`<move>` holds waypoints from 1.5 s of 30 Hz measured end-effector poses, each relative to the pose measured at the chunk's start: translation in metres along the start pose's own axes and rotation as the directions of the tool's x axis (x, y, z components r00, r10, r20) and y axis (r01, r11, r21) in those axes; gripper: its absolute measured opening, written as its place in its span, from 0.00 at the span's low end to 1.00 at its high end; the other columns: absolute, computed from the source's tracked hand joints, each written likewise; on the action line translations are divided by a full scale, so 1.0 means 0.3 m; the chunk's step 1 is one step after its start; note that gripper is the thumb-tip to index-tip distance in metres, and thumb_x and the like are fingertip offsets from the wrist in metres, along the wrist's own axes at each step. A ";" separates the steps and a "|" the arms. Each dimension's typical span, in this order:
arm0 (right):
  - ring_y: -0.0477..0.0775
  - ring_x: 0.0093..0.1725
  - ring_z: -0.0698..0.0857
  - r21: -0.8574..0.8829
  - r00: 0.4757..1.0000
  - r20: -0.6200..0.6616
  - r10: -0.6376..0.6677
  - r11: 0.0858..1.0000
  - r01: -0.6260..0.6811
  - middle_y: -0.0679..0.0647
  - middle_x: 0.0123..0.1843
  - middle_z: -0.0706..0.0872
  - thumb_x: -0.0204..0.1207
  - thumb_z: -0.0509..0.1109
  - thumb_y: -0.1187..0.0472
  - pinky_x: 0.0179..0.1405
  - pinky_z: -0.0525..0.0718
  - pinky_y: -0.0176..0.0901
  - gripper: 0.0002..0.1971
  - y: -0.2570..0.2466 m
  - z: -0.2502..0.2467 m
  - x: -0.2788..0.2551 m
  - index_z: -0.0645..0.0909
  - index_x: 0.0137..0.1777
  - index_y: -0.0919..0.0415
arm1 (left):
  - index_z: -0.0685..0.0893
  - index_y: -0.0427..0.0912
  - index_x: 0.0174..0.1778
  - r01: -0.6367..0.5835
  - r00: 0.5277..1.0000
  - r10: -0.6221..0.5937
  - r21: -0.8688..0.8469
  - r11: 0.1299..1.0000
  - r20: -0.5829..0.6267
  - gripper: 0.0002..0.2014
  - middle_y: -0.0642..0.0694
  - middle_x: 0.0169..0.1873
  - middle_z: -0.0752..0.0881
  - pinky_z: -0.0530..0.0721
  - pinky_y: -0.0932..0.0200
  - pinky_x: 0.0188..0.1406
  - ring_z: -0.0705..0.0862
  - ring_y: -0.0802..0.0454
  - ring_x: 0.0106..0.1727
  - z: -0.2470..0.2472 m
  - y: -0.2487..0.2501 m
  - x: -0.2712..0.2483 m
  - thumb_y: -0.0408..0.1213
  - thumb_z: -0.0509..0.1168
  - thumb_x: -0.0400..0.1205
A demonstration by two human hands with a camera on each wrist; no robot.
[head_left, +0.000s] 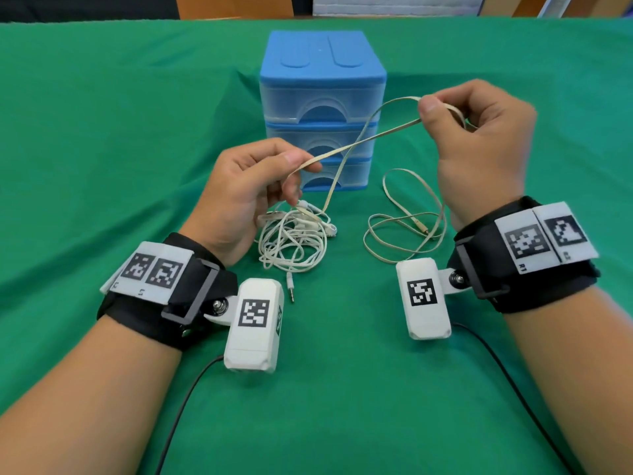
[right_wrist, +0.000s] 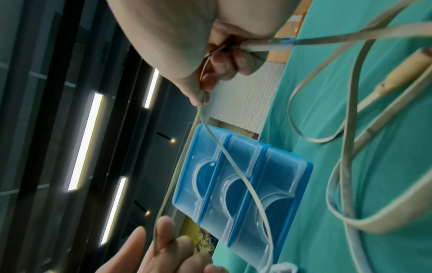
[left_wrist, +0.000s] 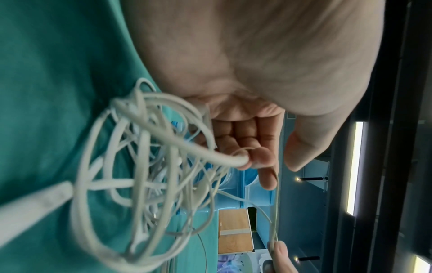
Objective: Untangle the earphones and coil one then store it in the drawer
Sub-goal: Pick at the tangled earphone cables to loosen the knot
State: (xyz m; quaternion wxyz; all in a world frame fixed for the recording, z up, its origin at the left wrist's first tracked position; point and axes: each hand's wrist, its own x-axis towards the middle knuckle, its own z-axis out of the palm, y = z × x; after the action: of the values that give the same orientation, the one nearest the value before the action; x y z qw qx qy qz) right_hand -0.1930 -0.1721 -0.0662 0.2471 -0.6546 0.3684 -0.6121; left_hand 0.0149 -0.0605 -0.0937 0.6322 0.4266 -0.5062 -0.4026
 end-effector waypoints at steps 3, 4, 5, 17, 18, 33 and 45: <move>0.41 0.32 0.75 -0.017 0.999 -0.046 0.025 1.000 -0.026 0.42 0.30 0.81 0.74 0.75 0.56 0.37 0.75 0.36 0.04 0.013 -0.010 0.012 0.86 0.39 0.53 | 0.91 0.36 0.47 0.000 1.000 0.000 -0.019 1.000 -0.007 0.09 0.47 0.24 0.78 0.72 0.53 0.41 0.75 0.52 0.30 -0.006 -0.001 -0.001 0.31 0.65 0.81; 0.42 0.32 0.75 -0.015 0.997 -0.058 0.045 0.999 -0.045 0.42 0.30 0.80 0.73 0.75 0.56 0.37 0.75 0.37 0.05 0.019 -0.013 0.015 0.85 0.38 0.52 | 0.92 0.37 0.48 -0.001 1.000 0.001 -0.027 1.000 -0.011 0.10 0.48 0.24 0.79 0.73 0.53 0.41 0.75 0.53 0.30 -0.006 -0.001 -0.002 0.30 0.64 0.81; 0.44 0.32 0.75 -0.006 0.995 -0.065 0.071 0.997 -0.071 0.45 0.29 0.81 0.73 0.76 0.55 0.36 0.74 0.38 0.05 0.023 -0.015 0.017 0.85 0.36 0.50 | 0.92 0.38 0.48 0.000 1.000 -0.001 -0.034 0.999 -0.016 0.11 0.49 0.24 0.79 0.73 0.54 0.42 0.75 0.54 0.30 -0.006 0.001 -0.004 0.29 0.64 0.81; 0.61 0.31 0.75 0.083 0.991 0.128 0.041 0.995 -0.052 0.55 0.33 0.75 0.74 0.74 0.55 0.32 0.74 0.51 0.13 -0.053 0.003 -0.025 0.73 0.53 0.51 | 0.90 0.39 0.55 -0.019 0.999 0.020 0.043 0.999 -0.040 0.10 0.48 0.29 0.84 0.74 0.69 0.29 0.76 0.53 0.32 -0.002 -0.004 -0.003 0.28 0.66 0.82; 0.54 0.30 0.74 0.114 0.979 0.203 0.001 0.993 -0.025 0.52 0.34 0.75 0.76 0.74 0.57 0.32 0.73 0.47 0.15 -0.066 0.001 -0.032 0.73 0.58 0.54 | 0.90 0.39 0.54 -0.015 0.999 0.017 0.058 0.998 -0.042 0.10 0.49 0.28 0.84 0.74 0.69 0.29 0.76 0.54 0.32 -0.001 -0.006 -0.002 0.28 0.66 0.82; 0.65 0.34 0.78 0.034 0.737 0.673 -0.055 0.999 0.043 0.69 0.35 0.83 0.80 0.72 0.49 0.35 0.77 0.63 0.13 -0.087 0.050 -0.096 0.89 0.45 0.58 | 0.89 0.36 0.43 -0.011 1.000 0.013 0.207 0.978 -0.009 0.03 0.47 0.25 0.85 0.76 0.67 0.26 0.78 0.58 0.25 0.023 0.005 -0.009 0.28 0.71 0.81; 0.39 0.21 0.69 0.293 0.971 0.237 -0.017 0.954 -0.055 0.56 0.30 0.78 0.86 0.67 0.59 0.23 0.65 0.31 0.12 -0.109 0.037 -0.053 0.90 0.49 0.64 | 0.88 0.38 0.41 0.008 0.992 -0.025 0.139 0.990 0.122 0.08 0.44 0.33 0.88 0.81 0.61 0.44 0.83 0.52 0.36 0.012 0.020 -0.023 0.33 0.65 0.83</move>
State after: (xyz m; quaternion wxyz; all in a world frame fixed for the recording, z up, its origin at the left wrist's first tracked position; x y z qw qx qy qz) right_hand -0.1758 -0.1412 -0.0521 0.3908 -0.6747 0.2461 -0.5758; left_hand 0.0106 -0.0528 -0.0897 0.5652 0.4478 -0.5675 -0.3975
